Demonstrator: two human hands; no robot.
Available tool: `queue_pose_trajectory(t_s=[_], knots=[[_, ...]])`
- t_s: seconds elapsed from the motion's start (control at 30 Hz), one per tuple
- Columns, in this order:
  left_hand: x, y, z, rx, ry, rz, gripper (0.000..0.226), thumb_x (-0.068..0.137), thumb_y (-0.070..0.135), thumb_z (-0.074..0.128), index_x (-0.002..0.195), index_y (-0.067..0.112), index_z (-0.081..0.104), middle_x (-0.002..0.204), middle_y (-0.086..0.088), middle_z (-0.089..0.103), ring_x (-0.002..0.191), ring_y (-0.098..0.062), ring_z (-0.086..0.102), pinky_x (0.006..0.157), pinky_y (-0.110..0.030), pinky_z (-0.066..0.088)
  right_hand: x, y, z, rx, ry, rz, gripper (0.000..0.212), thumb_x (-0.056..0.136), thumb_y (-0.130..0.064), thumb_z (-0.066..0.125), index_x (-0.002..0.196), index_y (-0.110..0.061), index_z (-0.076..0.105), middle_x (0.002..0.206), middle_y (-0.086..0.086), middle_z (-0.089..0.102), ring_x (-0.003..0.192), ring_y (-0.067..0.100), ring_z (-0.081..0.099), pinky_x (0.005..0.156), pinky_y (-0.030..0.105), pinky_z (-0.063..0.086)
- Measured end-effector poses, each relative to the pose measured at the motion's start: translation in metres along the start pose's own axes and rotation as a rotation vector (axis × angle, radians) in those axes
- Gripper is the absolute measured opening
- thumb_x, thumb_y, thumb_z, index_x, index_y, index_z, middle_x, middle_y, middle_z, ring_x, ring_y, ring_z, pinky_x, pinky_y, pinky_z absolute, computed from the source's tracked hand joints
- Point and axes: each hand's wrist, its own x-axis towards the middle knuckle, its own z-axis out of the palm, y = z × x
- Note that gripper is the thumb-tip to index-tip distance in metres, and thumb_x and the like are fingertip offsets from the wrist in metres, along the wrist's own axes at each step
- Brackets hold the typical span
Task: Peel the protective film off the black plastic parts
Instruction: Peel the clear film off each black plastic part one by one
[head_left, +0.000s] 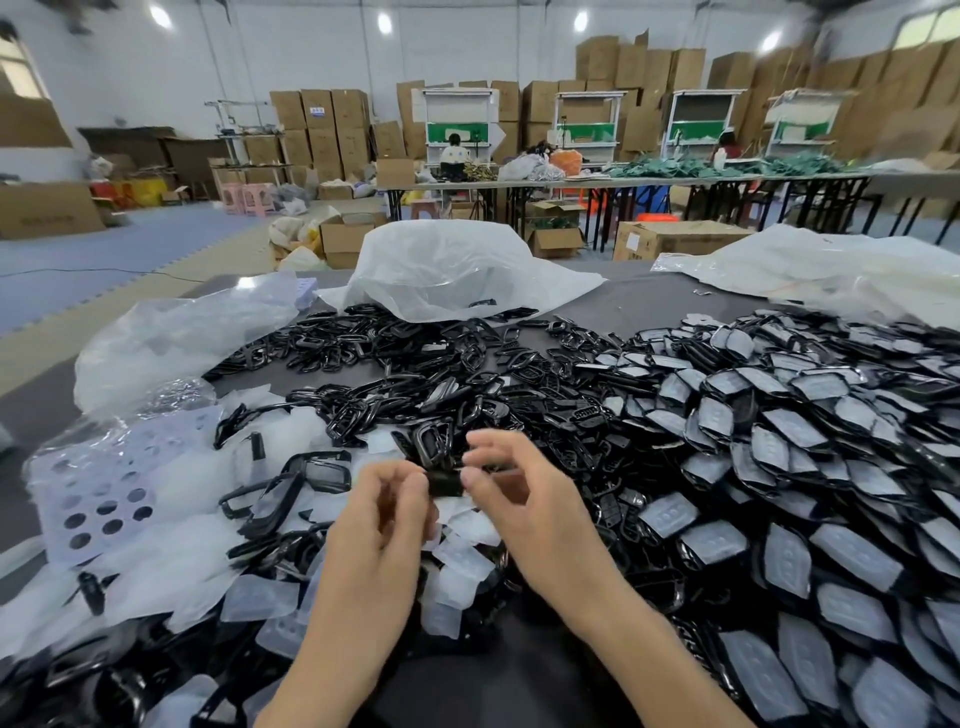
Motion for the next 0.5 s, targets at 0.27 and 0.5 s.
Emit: queue_pose_trajectory(t_s=[0.27,0.5], knots=[[0.012,-0.010,-0.012,-0.375,0.137,-0.299,0.026,0.094,0.001,0.053,0.085,0.018,0.070,0.082,-0.005,0.072,0.069,-0.017,0.067,0.063,-0.021,0.055,0.069,0.025,0.036,-0.938,-0.250,-0.136,0.050,0.102,-0.036,0.048,0.150,-0.023,0.038,0.146,0.003,0.042,0.128,0.026,0.043,0.107,0.039,0.036],[0.007,-0.002,-0.008,-0.251,0.101,-0.197,0.011,0.092,0.028,0.065,0.082,0.027,0.071,0.076,-0.003,0.071,0.069,-0.013,0.067,0.068,-0.017,0.055,0.061,0.028,0.031,-1.020,-0.132,-0.326,0.031,0.104,-0.035,0.043,0.126,-0.018,0.057,0.121,0.001,0.058,0.110,0.022,0.055,0.093,0.034,0.039]])
